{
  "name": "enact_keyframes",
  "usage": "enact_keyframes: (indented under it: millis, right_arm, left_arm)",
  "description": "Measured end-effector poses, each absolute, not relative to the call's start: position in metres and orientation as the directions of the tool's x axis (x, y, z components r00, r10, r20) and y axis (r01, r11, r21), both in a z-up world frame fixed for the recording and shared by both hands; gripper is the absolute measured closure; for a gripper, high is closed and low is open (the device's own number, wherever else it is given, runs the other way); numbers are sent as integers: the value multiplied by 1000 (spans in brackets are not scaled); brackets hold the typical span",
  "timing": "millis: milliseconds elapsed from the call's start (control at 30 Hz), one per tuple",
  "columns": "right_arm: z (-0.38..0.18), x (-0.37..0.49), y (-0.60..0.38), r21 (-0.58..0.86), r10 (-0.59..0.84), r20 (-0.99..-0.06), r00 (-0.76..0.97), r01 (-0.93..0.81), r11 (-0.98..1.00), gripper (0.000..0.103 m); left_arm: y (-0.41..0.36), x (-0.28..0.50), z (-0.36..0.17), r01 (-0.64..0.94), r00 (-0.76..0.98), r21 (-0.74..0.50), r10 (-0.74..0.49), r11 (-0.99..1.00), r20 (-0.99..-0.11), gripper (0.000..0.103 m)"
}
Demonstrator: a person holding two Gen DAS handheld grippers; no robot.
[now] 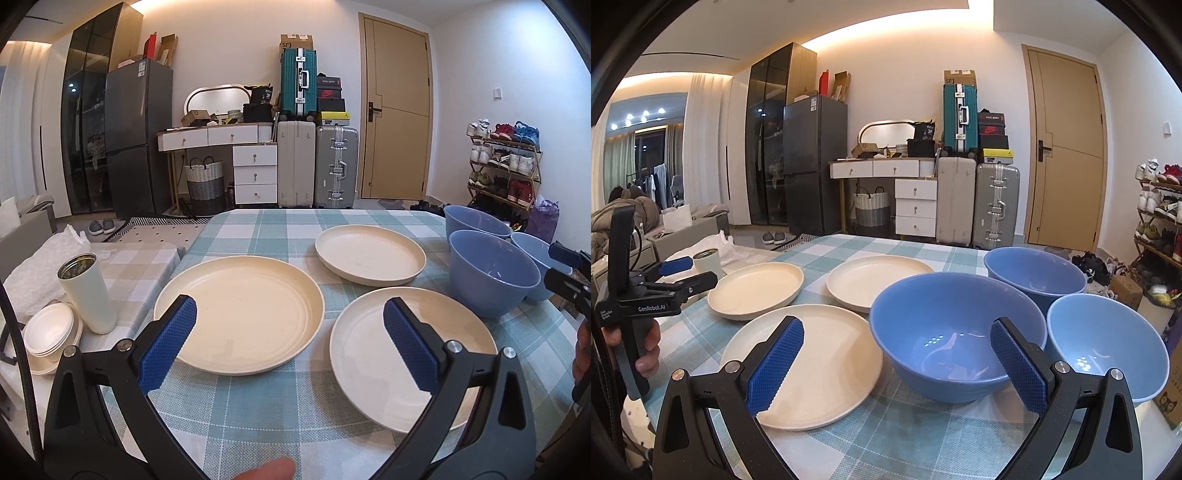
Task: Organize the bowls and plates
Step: 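Move both grippers forward toward the rim of the nearest cream plate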
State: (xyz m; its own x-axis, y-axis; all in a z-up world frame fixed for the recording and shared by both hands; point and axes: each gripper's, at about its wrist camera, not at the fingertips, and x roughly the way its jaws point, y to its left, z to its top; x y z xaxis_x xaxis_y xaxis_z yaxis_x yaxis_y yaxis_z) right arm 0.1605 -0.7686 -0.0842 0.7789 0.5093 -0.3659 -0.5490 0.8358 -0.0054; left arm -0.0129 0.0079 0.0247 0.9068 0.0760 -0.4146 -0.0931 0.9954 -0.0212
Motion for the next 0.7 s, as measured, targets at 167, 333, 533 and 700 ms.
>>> enact_keyframes:
  millis: [167, 333, 533, 700]
  right_arm:
    - [-74, 160, -760, -4, 494, -399, 773, -540, 842, 0]
    - [-66, 163, -753, 13, 514, -428, 744, -563, 826, 0]
    - [-53, 170, -743, 54, 537, -453, 712, -579, 813, 0]
    - [-39, 172, -732, 77, 557, -466, 688, -595, 800, 0]
  left_arm:
    - [6, -15, 37, -85, 903, -32, 64, 996, -425, 2]
    - [13, -18, 49, -137, 894, -38, 107, 990, -434, 2]
    - [25, -23, 56, -188, 874, -27, 155, 982, -460, 2]
    - [39, -19, 60, -207, 852, -58, 151, 977, -501, 2]
